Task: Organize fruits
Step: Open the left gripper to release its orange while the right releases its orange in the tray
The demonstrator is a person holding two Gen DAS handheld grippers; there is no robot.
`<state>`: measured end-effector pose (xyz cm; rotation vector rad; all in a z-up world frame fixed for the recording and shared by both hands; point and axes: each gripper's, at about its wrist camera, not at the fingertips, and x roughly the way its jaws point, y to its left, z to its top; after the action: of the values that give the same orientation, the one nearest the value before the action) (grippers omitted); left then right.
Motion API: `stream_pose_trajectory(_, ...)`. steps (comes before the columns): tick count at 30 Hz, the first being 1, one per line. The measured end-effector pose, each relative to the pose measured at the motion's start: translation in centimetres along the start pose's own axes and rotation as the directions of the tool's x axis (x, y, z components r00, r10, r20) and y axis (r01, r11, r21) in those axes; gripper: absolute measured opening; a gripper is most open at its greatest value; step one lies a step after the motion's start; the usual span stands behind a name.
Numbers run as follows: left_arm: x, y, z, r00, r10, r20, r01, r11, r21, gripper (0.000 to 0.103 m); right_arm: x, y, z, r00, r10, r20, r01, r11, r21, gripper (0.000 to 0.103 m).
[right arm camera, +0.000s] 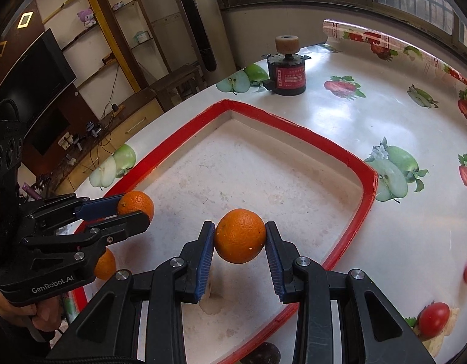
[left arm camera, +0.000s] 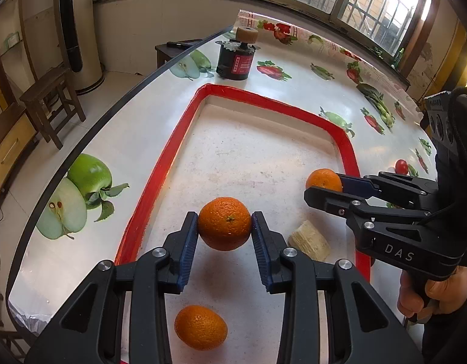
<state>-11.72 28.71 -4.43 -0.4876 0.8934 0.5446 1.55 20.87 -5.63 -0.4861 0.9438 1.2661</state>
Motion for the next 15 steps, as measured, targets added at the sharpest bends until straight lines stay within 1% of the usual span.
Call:
stream_pose_trajectory(4, 1.1, 0.1, -0.2, 0.999, 0.016, -0.034, -0.016, 1.0, -0.004, 0.033, 1.0, 0.0, -0.1, 1.0, -0.002, -0.022, 0.002, 1.0, -0.006, 0.034)
stream_pose_trajectory(10, 1.0, 0.6, -0.4, 0.999, 0.021, -0.033, -0.023, 0.998, -0.052, 0.034, 1.3, 0.1, -0.2, 1.0, -0.006, -0.029, 0.005, 1.0, -0.011, 0.037)
stream_pose_trajectory(13, 0.7, 1.0, -0.6, 0.999, 0.028, -0.031, -0.03, 0.997, -0.069, 0.034, 0.9, 0.2, -0.3, 1.0, -0.017, -0.017, 0.016, 1.0, -0.016, 0.042)
stream_pose_trajectory(14, 0.6, 1.1, -0.6, 0.999, 0.026, -0.029, -0.028, 0.997, -0.075, 0.035, 0.7, 0.2, -0.3, 1.0, -0.015, -0.013, 0.015, 1.0, -0.016, 0.042)
stream_pose_trajectory(15, 0.3, 1.1, -0.7, 0.999, 0.024, -0.024, -0.026, 0.996, -0.081, 0.04, 0.3, 0.2, -0.4, 1.0, -0.009, -0.009, 0.009, 1.0, -0.011, 0.044)
